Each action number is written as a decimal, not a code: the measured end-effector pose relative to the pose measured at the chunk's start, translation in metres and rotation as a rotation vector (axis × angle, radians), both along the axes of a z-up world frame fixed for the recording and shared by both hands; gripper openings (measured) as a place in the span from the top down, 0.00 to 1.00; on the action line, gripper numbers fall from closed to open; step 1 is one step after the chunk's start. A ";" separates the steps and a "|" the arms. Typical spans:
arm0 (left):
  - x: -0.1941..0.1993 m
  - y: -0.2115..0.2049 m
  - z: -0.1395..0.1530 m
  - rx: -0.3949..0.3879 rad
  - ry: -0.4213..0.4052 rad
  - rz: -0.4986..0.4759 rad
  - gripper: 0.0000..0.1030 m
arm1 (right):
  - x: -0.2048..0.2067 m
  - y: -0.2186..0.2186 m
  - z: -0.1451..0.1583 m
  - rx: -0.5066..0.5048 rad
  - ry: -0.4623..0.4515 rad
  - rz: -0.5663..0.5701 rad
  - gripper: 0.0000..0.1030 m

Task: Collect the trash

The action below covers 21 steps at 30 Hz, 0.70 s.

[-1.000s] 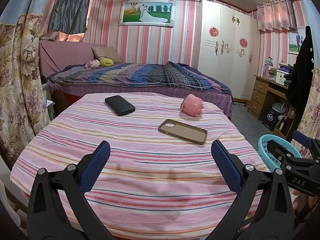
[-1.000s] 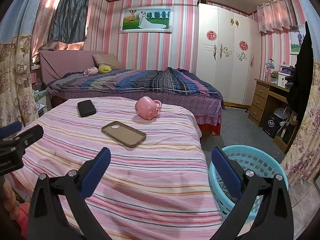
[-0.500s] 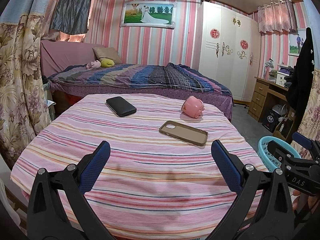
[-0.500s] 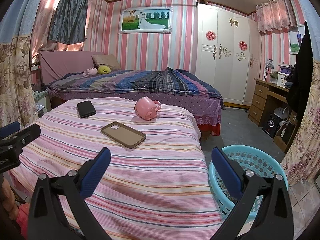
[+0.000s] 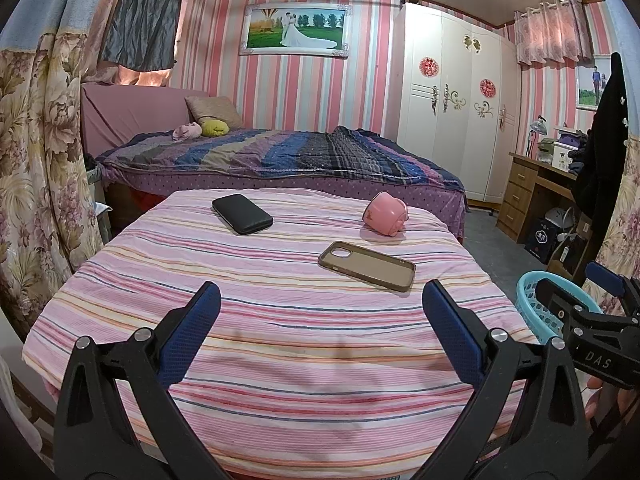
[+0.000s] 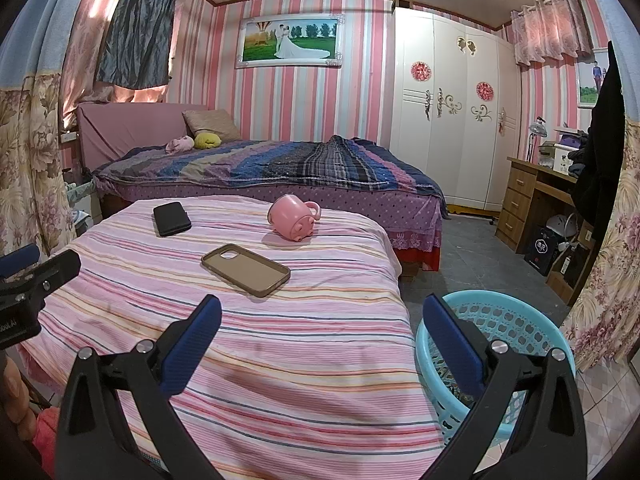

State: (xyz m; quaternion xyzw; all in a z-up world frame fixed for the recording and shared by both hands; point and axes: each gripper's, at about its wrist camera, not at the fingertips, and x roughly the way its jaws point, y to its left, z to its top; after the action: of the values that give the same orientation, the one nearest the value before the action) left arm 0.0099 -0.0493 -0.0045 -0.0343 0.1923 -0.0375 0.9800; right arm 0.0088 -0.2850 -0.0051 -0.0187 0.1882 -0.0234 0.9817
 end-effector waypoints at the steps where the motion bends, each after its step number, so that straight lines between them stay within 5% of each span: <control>1: -0.001 0.000 0.000 -0.001 0.000 0.001 0.05 | -0.001 0.000 0.000 0.000 0.000 0.000 0.04; 21: 0.000 -0.001 0.003 0.010 -0.004 -0.005 0.05 | 0.002 -0.002 0.002 0.012 -0.014 -0.005 0.04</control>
State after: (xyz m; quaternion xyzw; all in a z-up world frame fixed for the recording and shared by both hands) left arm 0.0095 -0.0499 -0.0020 -0.0291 0.1905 -0.0393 0.9805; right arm 0.0105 -0.2869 -0.0033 -0.0123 0.1814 -0.0249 0.9830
